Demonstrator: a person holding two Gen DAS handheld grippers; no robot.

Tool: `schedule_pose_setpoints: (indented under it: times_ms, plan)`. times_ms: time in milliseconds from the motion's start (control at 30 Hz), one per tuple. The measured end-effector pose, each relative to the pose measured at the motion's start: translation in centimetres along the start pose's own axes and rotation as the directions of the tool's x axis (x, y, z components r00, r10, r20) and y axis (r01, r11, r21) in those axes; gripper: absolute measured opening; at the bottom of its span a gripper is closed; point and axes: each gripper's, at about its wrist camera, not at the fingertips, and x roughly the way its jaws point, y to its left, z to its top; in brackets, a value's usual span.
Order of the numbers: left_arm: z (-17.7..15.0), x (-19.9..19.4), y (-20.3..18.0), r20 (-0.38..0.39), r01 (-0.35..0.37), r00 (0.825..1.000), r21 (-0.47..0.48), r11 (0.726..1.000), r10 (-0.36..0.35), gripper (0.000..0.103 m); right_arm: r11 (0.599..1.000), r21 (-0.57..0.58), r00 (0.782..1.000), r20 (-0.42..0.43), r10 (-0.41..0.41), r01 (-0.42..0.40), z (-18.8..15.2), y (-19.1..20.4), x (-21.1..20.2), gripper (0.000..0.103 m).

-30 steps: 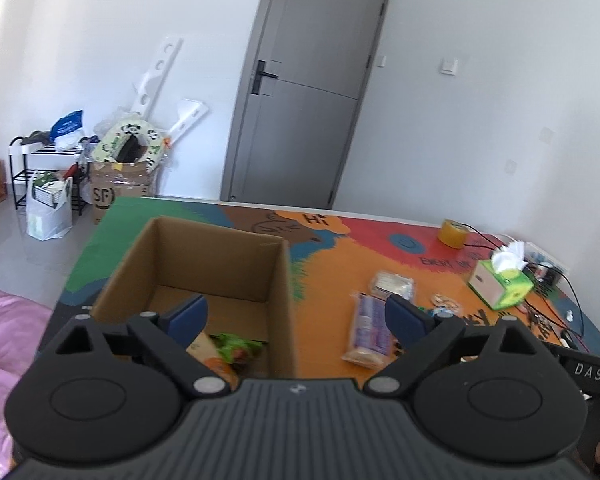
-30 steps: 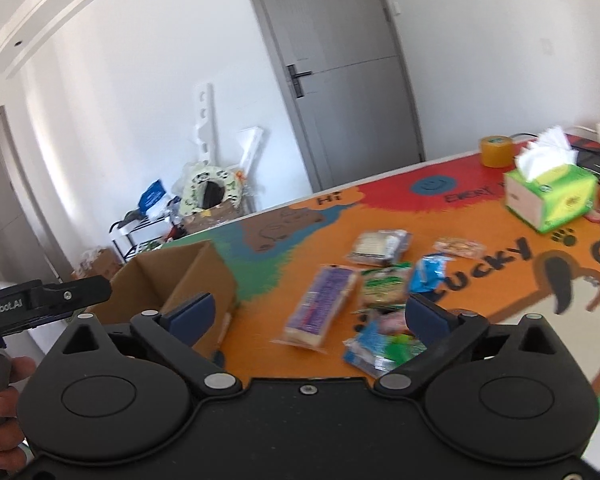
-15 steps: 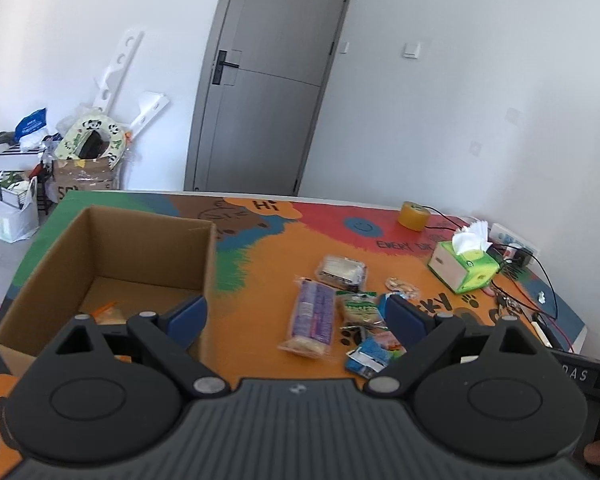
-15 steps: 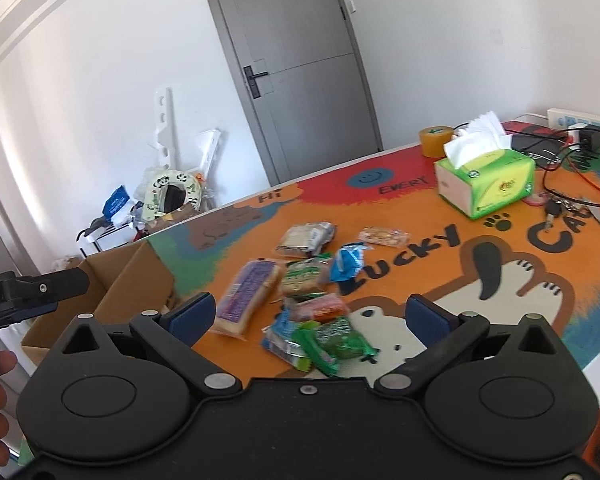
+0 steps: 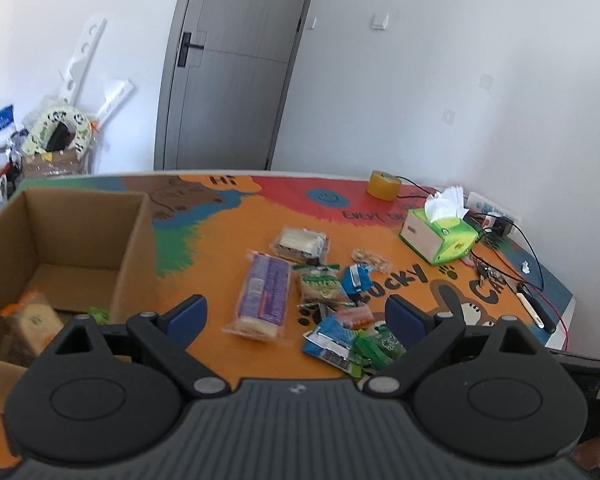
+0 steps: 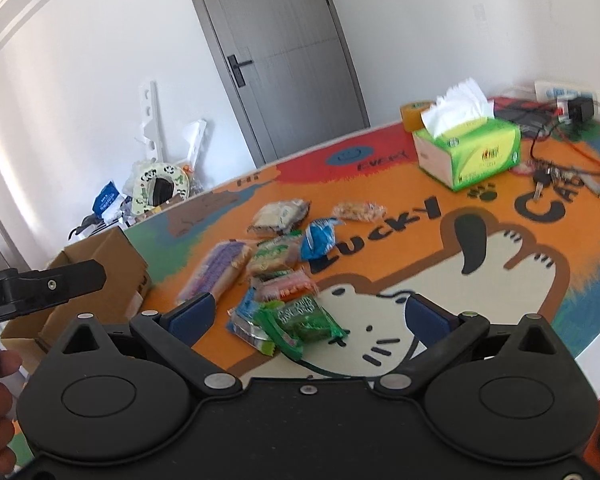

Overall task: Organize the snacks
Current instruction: 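Withdraw both tools from the box toward the remaining snacks, then grasp the blue-and-white pack with the left tool while the right tool grasps the green pack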

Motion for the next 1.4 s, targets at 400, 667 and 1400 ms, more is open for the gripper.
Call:
schedule_pose_setpoints:
  times_ms: [400, 667, 1400]
  plan:
    - [-0.8, 3.9, -0.3, -0.051, -0.006, 0.999, -0.015, 1.0, 0.005, 0.085, 0.999, 0.001, 0.996, -0.081, 0.042, -0.042, -0.2, -0.6, 4.4, 0.079]
    - [-1.1, 6.0, -1.2, -0.088, 0.006, 0.996, 0.005, 1.0, -0.005, 0.068, 0.997, 0.008, 0.989, -0.122, 0.081, -0.081, -0.4, -0.8, 7.1, 0.05]
    - [-3.0, 10.7, -4.0, -0.15, 0.016, 0.989, 0.079, 0.997, -0.004, 0.058, 0.998, 0.053, 0.996, -0.087, 0.035, -0.03, -0.7, -4.4, 5.4, 0.041]
